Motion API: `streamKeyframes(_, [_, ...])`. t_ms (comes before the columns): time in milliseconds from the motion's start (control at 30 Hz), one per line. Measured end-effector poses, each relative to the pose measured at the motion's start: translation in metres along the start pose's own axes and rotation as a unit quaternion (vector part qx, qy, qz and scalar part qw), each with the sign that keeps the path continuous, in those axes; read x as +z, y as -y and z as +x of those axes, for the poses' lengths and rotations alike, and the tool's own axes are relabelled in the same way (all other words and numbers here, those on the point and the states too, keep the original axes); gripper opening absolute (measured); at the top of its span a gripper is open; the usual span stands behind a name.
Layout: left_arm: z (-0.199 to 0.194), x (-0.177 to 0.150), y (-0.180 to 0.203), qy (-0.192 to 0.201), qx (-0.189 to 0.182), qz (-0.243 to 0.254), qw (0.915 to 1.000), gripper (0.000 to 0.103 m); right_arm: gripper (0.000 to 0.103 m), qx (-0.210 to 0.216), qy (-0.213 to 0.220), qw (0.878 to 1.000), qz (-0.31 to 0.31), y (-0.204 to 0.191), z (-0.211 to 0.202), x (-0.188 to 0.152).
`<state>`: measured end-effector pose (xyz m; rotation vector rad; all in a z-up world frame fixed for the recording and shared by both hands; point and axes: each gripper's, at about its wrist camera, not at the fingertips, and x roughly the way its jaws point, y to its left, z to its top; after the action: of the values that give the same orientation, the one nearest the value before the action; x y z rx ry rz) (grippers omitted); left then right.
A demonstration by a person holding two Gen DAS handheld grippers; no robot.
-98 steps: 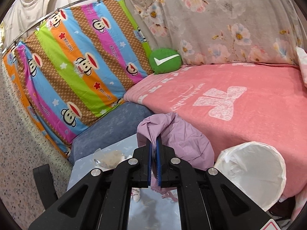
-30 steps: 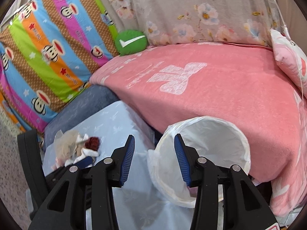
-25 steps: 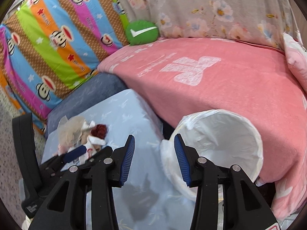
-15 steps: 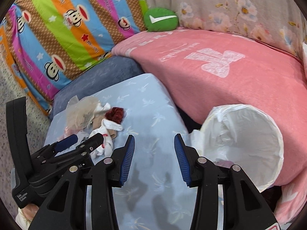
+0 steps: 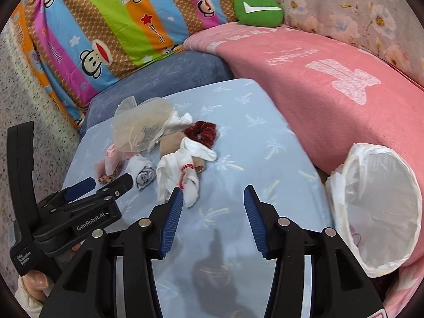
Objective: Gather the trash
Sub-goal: 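Move both grippers back over the cloth pile on the table, then grasp the white glove with the right gripper while the left gripper grasps the grey sock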
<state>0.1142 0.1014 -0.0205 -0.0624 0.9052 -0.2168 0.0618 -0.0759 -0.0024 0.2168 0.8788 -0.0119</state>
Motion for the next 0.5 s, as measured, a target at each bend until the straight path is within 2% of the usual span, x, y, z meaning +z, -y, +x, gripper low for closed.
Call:
streamKeyframes(300, [0.012, 0.001, -0.049, -0.01, 0.018, -0.04, 0.999, 0.082, 0.048, 0.005, -0.02, 1.0, 0.0, -0.021, 0.037, 0.003])
streamKeyframes(500, [0.026, 0.005, -0.057, -0.019, 0.012, -0.046, 0.9987, 0.082, 0.048, 0.005, -0.031, 0.999, 0.0, -0.03, 0.064, 0.011])
